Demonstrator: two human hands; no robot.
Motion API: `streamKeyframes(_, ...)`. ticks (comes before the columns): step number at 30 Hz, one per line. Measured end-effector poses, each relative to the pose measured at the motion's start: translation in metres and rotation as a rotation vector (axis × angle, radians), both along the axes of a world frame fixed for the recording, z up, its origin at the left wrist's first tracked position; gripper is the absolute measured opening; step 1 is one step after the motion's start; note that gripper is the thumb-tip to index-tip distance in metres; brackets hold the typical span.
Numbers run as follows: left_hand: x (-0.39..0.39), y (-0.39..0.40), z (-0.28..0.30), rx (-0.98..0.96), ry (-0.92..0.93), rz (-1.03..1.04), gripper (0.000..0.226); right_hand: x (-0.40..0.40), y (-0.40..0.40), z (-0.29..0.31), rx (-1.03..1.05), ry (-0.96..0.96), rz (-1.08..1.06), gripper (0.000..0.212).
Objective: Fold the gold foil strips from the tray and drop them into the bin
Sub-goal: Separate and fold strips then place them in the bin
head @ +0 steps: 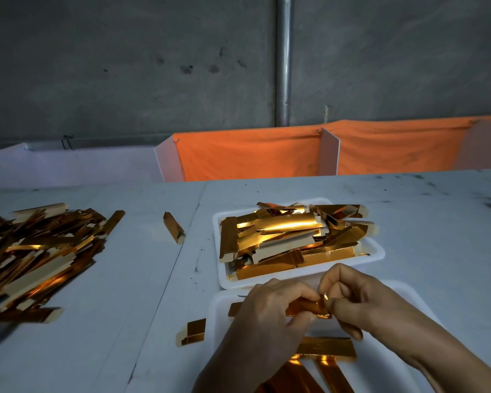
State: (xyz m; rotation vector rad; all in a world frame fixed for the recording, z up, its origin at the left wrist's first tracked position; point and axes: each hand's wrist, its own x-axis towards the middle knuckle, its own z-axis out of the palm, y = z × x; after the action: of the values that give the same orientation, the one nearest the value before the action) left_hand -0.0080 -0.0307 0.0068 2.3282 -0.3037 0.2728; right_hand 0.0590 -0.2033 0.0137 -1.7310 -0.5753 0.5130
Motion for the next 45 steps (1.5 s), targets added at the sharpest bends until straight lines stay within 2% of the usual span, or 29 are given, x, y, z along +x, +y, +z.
streamKeyframes(3, -0.0019, 0.0031, 0.0005, -0.097, 0.02, 0.006, 0.021, -0.0006, -0.003, 0.0035, 0.116, 0.119, 0.029, 0.009)
streamKeyframes(8, -0.004, 0.0041, 0.0029, -0.247, 0.065, 0.002, 0.029, -0.0016, -0.0052, 0.0065, 0.254, 0.236, 0.056, 0.022)
streamKeyframes(12, -0.0037, 0.0047, 0.0034, -0.325, 0.056, -0.022, 0.025, -0.003, -0.0018, 0.0068, 0.337, 0.215, 0.061, 0.026)
streamKeyframes(15, -0.0029, 0.0044, 0.0032, -0.359, 0.039, -0.038, 0.025, -0.0036, 0.0006, 0.0056, 0.337, 0.148, 0.038, 0.049)
streamKeyframes(16, -0.0025, 0.0042, 0.0035, -0.375, 0.038, -0.042, 0.025, -0.0038, 0.0015, 0.0054, 0.339, 0.129, 0.02, 0.047)
streamKeyframes(18, -0.0019, 0.0037, 0.0035, -0.411, 0.045, -0.048, 0.025, -0.0044, 0.003, 0.0059, 0.347, 0.129, 0.002, 0.027)
streamKeyframes(22, -0.002, 0.0046, 0.0038, -0.457, 0.064, -0.076, 0.024, -0.005, 0.0022, 0.0071, 0.445, 0.276, 0.066, 0.009)
streamKeyframes(25, -0.0023, 0.0057, 0.0038, -0.459, 0.063, -0.086, 0.022, -0.0057, 0.0009, 0.0083, 0.471, 0.322, 0.101, 0.023)
streamKeyframes(27, -0.0022, 0.0054, 0.0034, -0.451, 0.061, -0.083, 0.021, -0.0062, 0.0015, 0.009, 0.462, 0.313, 0.084, 0.025)
streamKeyframes(34, -0.0024, 0.0024, 0.0036, -0.44, 0.091, -0.068, 0.024, -0.0062, 0.0019, 0.0065, 0.401, 0.276, 0.021, 0.01)
streamKeyframes(40, -0.0027, 0.001, 0.005, -0.463, 0.115, -0.056, 0.036, -0.0052, 0.0022, 0.005, 0.42, 0.43, 0.058, 0.026)
streamKeyframes(45, -0.0022, 0.0031, 0.0044, -0.421, 0.134, -0.068, 0.033, -0.0046, -0.0006, 0.0052, 0.416, 0.541, 0.121, 0.031)
